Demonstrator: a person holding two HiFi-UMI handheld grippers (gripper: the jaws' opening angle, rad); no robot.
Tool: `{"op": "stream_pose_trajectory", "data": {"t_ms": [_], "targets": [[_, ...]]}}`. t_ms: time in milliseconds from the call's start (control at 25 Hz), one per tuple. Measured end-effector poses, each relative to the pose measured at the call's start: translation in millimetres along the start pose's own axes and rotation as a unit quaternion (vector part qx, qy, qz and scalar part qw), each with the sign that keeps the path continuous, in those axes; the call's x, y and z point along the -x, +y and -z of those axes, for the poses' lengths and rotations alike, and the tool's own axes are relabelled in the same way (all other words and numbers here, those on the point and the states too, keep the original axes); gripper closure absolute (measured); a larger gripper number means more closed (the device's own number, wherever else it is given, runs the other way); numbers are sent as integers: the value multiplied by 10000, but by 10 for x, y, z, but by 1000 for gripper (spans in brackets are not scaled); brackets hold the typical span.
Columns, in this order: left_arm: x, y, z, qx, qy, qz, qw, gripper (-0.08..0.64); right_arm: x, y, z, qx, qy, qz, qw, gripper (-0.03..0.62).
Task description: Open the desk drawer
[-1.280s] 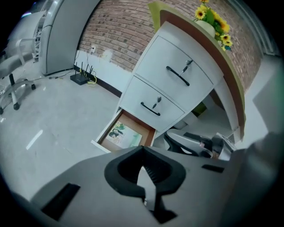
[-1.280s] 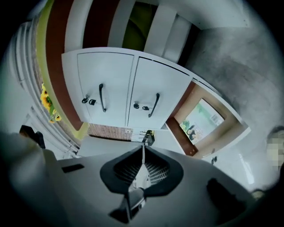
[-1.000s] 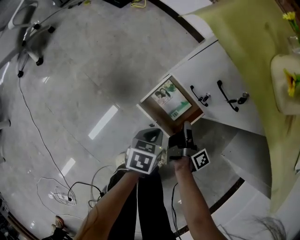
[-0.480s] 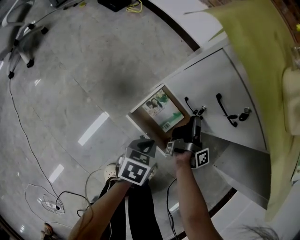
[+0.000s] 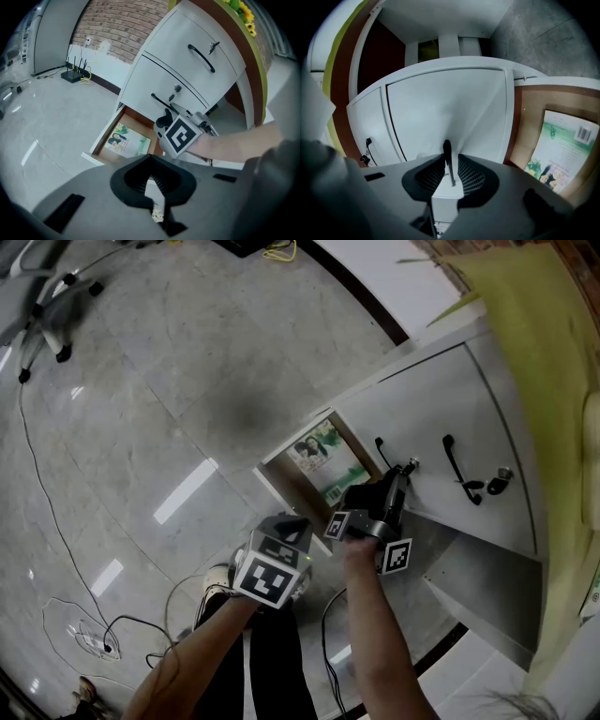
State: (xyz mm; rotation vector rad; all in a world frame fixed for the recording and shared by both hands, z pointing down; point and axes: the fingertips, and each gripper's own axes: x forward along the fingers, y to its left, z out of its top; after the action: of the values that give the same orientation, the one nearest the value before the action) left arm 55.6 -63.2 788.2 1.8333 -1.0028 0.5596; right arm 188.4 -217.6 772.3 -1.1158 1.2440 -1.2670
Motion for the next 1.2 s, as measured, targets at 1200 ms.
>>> {"op": "stream_pose_trajectory", "data": {"t_ms": [1200], "targets": [[285, 117, 196, -16, 94, -190, 9998, 551, 421, 62, 202, 220, -303, 437, 9983, 566]]}}
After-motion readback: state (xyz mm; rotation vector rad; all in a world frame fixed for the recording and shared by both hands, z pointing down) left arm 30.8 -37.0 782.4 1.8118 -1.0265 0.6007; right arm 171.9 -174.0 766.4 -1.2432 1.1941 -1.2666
